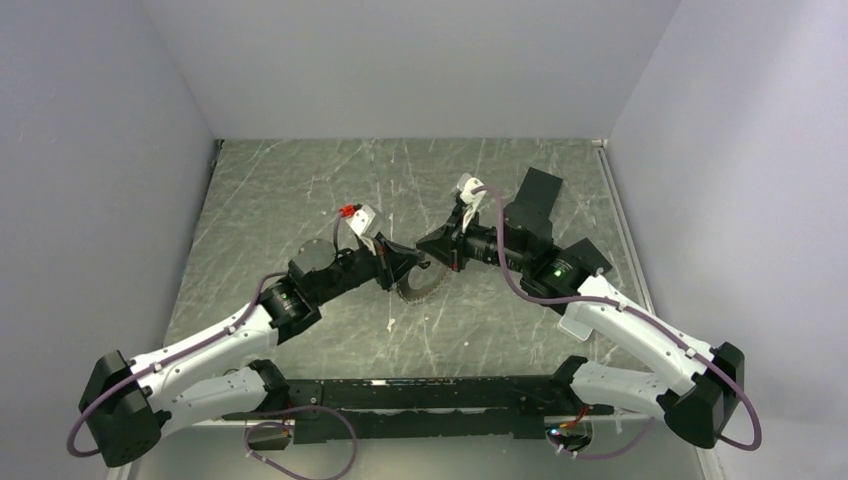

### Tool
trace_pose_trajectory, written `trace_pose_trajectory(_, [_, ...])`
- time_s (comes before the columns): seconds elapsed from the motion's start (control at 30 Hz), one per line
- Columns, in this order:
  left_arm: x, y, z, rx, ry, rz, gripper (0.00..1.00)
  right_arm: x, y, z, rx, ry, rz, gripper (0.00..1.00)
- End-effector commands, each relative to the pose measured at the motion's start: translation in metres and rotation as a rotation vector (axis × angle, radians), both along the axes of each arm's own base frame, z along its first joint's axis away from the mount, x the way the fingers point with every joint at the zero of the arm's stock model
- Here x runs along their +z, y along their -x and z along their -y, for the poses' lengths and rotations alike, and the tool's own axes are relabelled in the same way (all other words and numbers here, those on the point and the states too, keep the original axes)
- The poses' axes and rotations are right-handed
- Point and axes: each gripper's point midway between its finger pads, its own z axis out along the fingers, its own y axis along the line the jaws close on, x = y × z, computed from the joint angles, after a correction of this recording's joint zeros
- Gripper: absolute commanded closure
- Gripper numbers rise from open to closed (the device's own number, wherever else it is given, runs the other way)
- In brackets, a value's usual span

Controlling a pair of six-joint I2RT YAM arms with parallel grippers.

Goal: Put the keys on the keyring

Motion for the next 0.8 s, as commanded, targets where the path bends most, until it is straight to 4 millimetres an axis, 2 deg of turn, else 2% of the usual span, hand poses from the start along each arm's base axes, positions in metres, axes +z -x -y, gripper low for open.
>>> trace_pose_trajectory(0.0, [0.044,0.001,0.001,-0.016,0.118,0.060,1.00,0.022,0.005,-0.006,0.034,-0.035,0.024,0.92])
trace_pose_trajectory(0.13, [0.039,-0.002,0.001,-0.019,0.067,0.063,1.00,0.020,0.009,-0.007,0.065,0.000,0.031,1.00])
trace_pose_trajectory(0.43, [0.009,-0.001,-0.002,-0.065,-0.148,0.120,1.00,0.023,0.013,-0.014,0.130,0.099,-0.053,1.00])
trace_pose_trajectory(0.77, [-0.019,-0.008,-0.012,-0.067,-0.347,0.162,1.00,0.004,0.022,-0.014,0.159,0.227,-0.242,1.00])
